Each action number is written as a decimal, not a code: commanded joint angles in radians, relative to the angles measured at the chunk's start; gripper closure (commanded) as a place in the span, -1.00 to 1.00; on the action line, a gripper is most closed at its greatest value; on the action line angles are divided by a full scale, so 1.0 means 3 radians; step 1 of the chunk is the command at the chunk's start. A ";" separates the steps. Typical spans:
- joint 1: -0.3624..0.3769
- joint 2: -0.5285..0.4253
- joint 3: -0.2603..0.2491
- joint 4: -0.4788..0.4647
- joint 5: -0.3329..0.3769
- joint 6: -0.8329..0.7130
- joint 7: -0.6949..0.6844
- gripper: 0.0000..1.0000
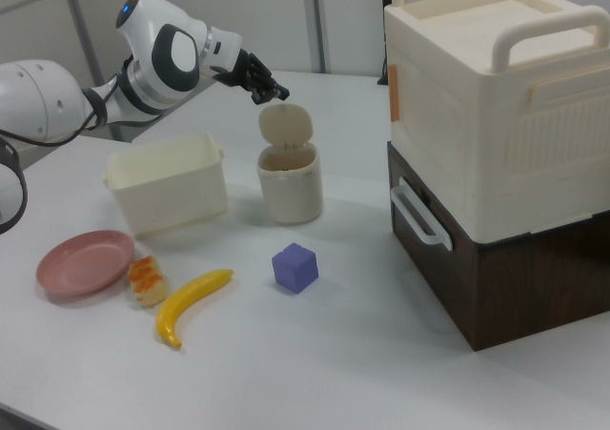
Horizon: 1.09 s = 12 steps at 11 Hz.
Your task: Close the trash can
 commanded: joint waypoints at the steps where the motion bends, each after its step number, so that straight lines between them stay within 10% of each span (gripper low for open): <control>1: 0.0093 0.0013 -0.0104 0.0038 -0.0082 0.0142 0.0165 1.00; 12: 0.0175 0.0141 -0.0109 0.0069 -0.0215 0.0072 -0.0064 1.00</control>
